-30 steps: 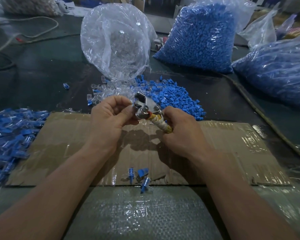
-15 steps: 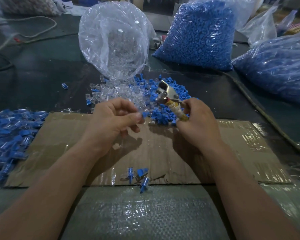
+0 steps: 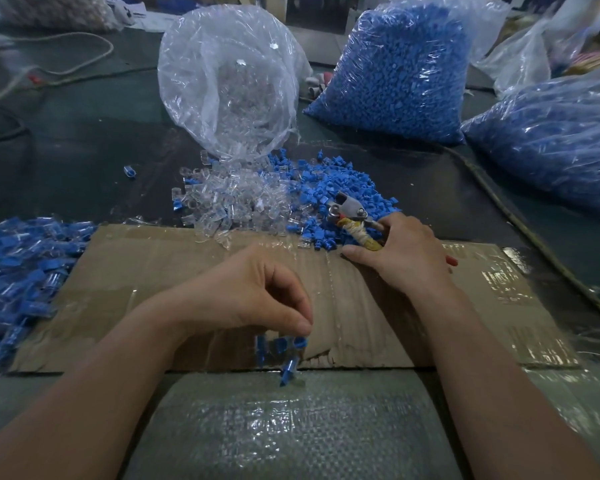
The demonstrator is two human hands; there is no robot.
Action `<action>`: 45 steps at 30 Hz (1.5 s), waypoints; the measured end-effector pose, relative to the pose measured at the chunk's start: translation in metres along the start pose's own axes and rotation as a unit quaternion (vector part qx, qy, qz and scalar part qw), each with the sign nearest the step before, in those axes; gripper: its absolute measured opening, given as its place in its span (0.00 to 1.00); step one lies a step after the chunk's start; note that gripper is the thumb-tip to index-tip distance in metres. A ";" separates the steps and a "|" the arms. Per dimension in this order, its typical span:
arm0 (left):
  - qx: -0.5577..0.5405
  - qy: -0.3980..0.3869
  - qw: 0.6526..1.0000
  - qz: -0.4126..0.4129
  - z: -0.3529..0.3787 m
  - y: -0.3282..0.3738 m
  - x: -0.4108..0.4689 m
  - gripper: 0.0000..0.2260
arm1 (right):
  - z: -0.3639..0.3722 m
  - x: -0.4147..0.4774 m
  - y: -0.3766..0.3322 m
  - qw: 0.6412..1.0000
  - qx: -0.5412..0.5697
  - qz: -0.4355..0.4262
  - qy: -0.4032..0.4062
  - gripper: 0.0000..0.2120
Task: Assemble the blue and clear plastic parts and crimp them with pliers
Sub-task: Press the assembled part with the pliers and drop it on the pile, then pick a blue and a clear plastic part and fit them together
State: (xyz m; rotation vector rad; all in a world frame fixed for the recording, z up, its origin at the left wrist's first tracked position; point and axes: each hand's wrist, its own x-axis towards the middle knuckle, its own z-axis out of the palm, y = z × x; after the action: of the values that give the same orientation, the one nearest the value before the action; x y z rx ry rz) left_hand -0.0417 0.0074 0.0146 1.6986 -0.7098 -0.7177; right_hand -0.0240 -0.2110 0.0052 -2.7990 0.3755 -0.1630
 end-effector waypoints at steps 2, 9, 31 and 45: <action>0.008 -0.018 1.000 -0.006 0.001 0.000 0.000 0.03 | 0.001 0.000 0.000 1.000 -0.009 -0.004 0.004 0.33; -0.049 0.098 0.994 -0.019 0.000 0.001 0.002 0.06 | 0.001 0.003 0.003 1.000 -0.004 -0.013 -0.003 0.35; 0.399 0.439 0.797 -0.113 -0.032 -0.028 0.009 0.09 | -0.002 -0.010 -0.018 0.973 0.094 -0.183 0.104 0.18; 0.340 0.345 0.875 0.019 -0.005 -0.009 0.008 0.04 | 0.016 -0.015 -0.034 0.966 -0.045 -0.249 0.061 0.12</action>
State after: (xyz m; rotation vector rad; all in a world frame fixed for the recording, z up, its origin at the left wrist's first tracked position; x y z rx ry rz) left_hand -0.0320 0.0058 0.0057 2.3708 -0.4921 0.2452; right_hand -0.0274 -0.1712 0.0000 -2.9230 -0.3111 -0.4401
